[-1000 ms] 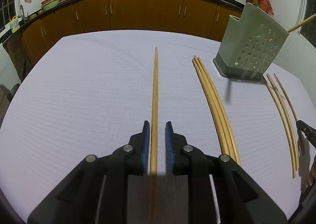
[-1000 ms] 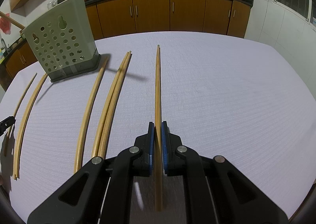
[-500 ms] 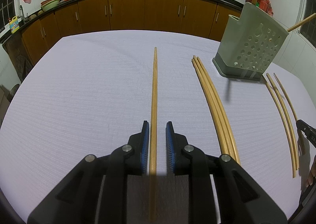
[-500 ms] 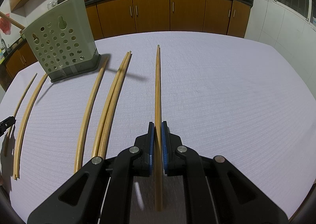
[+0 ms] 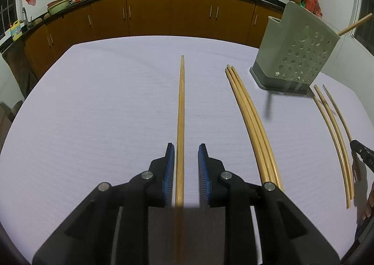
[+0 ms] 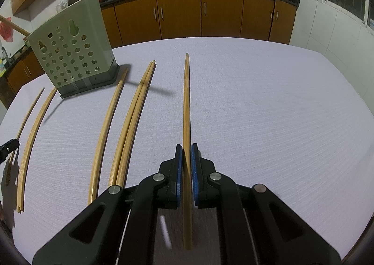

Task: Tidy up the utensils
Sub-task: 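Hold the grasped chopsticks against the table with both tools, then lift the left tool's chopstick upright over the holder while the right tool does likewise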

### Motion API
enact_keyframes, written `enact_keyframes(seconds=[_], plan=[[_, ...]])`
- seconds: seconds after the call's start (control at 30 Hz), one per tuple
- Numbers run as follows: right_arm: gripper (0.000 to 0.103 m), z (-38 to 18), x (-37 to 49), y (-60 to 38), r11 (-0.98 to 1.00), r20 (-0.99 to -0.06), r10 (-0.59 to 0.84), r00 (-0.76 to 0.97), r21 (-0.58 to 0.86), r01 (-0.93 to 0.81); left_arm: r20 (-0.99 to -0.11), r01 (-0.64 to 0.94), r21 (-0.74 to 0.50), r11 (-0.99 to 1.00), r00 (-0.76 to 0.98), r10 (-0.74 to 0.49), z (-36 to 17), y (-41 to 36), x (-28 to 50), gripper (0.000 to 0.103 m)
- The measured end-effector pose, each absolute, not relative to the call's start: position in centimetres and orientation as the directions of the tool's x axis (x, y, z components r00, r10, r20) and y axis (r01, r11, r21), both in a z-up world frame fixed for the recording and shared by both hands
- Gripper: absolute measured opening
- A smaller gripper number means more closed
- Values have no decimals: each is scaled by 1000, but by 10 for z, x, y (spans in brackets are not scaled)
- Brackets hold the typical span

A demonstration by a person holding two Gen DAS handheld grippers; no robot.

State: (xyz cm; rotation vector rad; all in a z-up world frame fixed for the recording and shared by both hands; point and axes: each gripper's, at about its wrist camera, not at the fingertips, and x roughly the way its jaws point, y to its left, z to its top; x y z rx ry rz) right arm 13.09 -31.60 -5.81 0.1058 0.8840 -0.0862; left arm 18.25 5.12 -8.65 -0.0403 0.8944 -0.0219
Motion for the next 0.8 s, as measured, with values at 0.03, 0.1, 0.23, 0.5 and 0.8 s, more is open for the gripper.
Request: enact_keyframes(seconds=[0.03,0.1,0.23,0.5,0.8], plan=[[9,-58,129,-316,991,-775,-28,631,61,120,-780,4,-35,999,625,-30,-86,50,180,20],[9,-58,123,-317,990,-775,-19,631,72,118,-782,13,-19,1000,623,-22,-86,49,172,17],[8,-58,116,-321,988,-774,10,634,107,114,-782,18,-18,1000,623,-25,-87,51,163,8],[8,-21,103,-319,990,-687,-10,726,95,104,-723,37,-37,999,689,-52,-54,55,149,8],[7,56,100,-312,993,-512,-19,859,89,75,-517,61,-63,996,852,-85,42,61,137,7]])
